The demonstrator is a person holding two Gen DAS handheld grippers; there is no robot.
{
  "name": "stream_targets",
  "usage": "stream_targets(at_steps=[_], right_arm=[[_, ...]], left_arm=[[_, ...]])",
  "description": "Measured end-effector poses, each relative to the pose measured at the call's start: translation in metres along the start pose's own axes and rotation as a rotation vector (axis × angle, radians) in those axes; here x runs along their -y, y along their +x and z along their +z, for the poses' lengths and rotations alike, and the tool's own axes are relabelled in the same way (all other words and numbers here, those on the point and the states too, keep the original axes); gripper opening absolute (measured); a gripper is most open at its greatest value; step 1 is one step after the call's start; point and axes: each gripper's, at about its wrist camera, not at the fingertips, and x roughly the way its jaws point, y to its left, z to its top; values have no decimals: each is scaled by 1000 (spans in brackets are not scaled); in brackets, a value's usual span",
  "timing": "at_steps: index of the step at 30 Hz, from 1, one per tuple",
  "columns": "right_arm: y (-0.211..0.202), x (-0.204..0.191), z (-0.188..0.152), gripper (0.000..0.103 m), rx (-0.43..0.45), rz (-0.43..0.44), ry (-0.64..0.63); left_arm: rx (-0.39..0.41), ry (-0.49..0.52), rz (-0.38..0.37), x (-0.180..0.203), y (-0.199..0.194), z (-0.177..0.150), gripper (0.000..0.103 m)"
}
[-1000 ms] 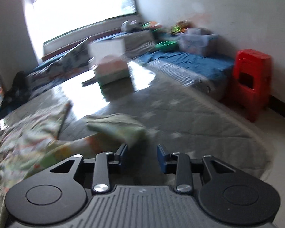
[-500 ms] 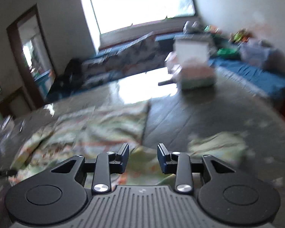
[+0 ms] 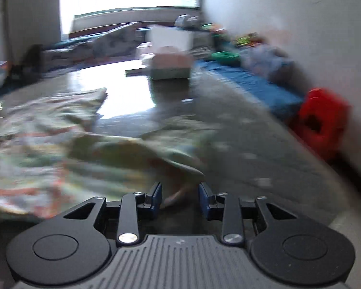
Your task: Fold clothes
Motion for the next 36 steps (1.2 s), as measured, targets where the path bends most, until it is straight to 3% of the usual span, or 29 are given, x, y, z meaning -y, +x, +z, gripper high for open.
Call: stream_targets(at_steps=[1,4,8,14,18,24,30,34,36], right_arm=[[-1,1,-1,33,14,-47,-6],[-8,-2,3,33,51,-24,-17],[-2,-13,14,53,65,13,-66],[32,-13,19,55,45,-52,-105],[32,28,24,60,61,-155,13],[22,75,21,63,76,-188,155],[21,58,25,61,91,-62,98],[37,37,34,61,61,52,78],[48,29,37,61,36,68,59]], left_arm=[[-1,-2,0,-1,0,0,5],[-2,-2,-1,-2,0,1,5],[0,-2,2,-1,0,1,5],[-1,-13,2,-2,-1,0,5],[-6,-12,4,-3,0,0,5],[-12,-5,9,-1,2,0,5],[-15,3,15,0,1,0,6],[-16,5,23,-1,-1,1,10],[-10,13,26,0,-5,3,13]])
